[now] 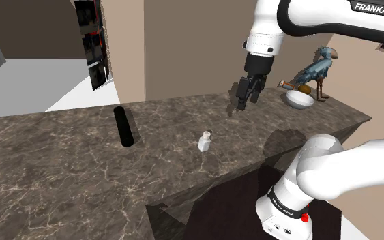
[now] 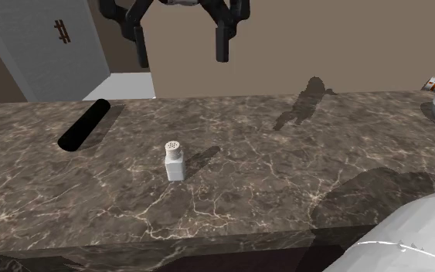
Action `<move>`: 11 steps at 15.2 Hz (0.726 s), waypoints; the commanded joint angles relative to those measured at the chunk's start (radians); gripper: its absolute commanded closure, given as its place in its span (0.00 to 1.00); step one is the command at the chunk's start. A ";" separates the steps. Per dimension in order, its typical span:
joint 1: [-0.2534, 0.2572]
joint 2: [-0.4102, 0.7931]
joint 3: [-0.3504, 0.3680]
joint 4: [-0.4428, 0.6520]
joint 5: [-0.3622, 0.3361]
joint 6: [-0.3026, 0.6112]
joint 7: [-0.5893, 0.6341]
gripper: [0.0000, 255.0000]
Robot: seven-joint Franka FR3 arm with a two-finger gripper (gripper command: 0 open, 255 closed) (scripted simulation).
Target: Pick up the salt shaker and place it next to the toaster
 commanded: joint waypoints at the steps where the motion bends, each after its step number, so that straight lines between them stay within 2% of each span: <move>1: 0.000 0.000 0.000 0.000 0.000 0.000 0.000 0.00; 11: -0.014 0.165 0.061 -0.188 0.002 0.440 0.056 0.00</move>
